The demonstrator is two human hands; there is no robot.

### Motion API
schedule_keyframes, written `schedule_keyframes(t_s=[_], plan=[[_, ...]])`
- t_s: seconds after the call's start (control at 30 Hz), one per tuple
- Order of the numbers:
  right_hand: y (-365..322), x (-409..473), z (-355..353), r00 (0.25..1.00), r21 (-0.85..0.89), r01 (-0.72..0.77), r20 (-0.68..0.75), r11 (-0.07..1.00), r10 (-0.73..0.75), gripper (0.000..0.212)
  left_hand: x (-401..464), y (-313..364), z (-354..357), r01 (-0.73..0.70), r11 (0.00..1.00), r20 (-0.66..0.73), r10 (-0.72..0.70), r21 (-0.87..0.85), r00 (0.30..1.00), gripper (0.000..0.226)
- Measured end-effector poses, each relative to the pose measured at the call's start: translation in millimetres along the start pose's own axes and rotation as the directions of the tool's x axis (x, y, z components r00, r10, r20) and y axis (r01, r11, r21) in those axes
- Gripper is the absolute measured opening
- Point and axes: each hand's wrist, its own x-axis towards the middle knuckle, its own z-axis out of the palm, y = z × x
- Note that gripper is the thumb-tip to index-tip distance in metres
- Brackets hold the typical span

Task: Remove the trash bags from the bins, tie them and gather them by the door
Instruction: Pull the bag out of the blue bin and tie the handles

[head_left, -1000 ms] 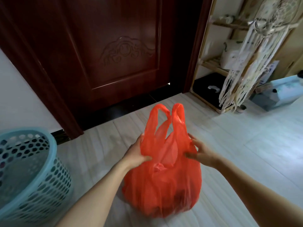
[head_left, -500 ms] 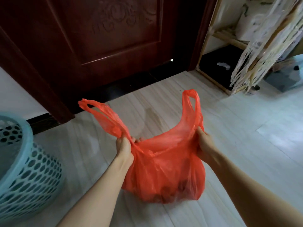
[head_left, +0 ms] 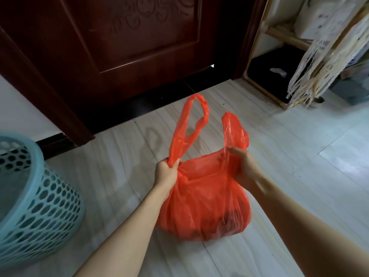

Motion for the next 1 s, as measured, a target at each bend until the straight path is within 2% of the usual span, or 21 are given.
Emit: schedule_keyframes(t_s=[0.07, 0.1, 0.13, 0.2, 0.27, 0.33, 0.4, 0.5, 0.57, 0.63, 0.7, 0.77, 0.87, 0.93, 1.0], plan=[[4, 1, -2, 0.984, -0.293, 0.094, -0.117, 0.951, -0.133, 0.017, 6, -5, -2, 0.051, 0.992, -0.095, -0.062, -0.117, 0.994, 0.026], [7, 4, -4, 0.969, -0.369, 0.119, -0.161, 0.922, -0.189, 0.017, 9, -6, -2, 0.104, 0.973, -0.106, -0.128, -0.208, 0.986, 0.03], [10, 5, -4, 0.957, -0.374, 0.12, -0.205, 0.92, -0.207, 0.016, 11, -5, -2, 0.155, 0.934, -0.088, -0.193, -0.322, 0.977, 0.033], [14, 8, -6, 0.934, -0.296, 0.089, -0.308, 0.951, -0.183, 0.013, 10, 2, 0, 0.231, 0.793, 0.004, -0.277, -0.564, 0.961, 0.038], [18, 8, -6, 0.933, -0.21, 0.016, -0.349, 0.978, -0.09, 0.013, 4, 12, 5, 0.253, 0.701, 0.019, -0.323, -0.667, 0.946, 0.041], [21, 6, -2, 0.955, -0.053, -0.04, -0.295, 0.998, 0.023, 0.018, 0, 17, 12, 0.262, 0.683, 0.006, -0.352, -0.682, 0.936, 0.044], [24, 8, 3, 0.968, 0.085, -0.043, -0.244, 0.995, 0.062, 0.024, -2, 18, 15, 0.303, 0.663, 0.057, -0.365, -0.685, 0.929, 0.046], [25, 13, 8, 0.964, 0.078, 0.012, -0.267, 0.997, 0.009, 0.031, -3, 18, 14, 0.419, 0.617, 0.226, -0.368, -0.666, 0.902, 0.035], [23, 13, 7, 0.956, 0.047, 0.041, -0.291, 0.998, -0.026, 0.027, -5, 21, 10, 0.454, 0.605, 0.313, -0.329, -0.654, 0.891, 0.022], [18, 9, 8, 0.966, 0.154, 0.067, -0.257, 0.986, -0.026, 0.017, -4, 23, 4, 0.466, 0.631, 0.359, -0.3, -0.62, 0.884, 0.016], [16, 9, 9, 0.977, 0.322, 0.06, -0.213, 0.945, 0.011, 0.018, -3, 22, 2, 0.493, 0.676, 0.399, -0.307, -0.547, 0.864, 0.02], [16, 9, 12, 0.98, 0.28, 0.027, -0.198, 0.96, 0.03, 0.027, -4, 18, 6, 0.493, 0.737, 0.404, -0.321, -0.462, 0.857, 0.024], [18, 8, 15, 0.992, 0.133, -0.036, -0.112, 0.991, 0.051, 0.027, -4, 11, 12, 0.406, 0.813, 0.336, -0.277, -0.417, 0.9, 0.033], [18, 5, 15, 0.997, 0.098, -0.069, -0.038, 0.993, 0.074, 0.02, -3, 10, 12, 0.349, 0.814, 0.304, -0.224, -0.464, 0.926, 0.037], [18, 3, 13, 0.995, 0.075, -0.103, 0.008, 0.992, 0.103, 0.017, -1, 13, 9, 0.318, 0.774, 0.293, -0.179, -0.547, 0.939, 0.034]])
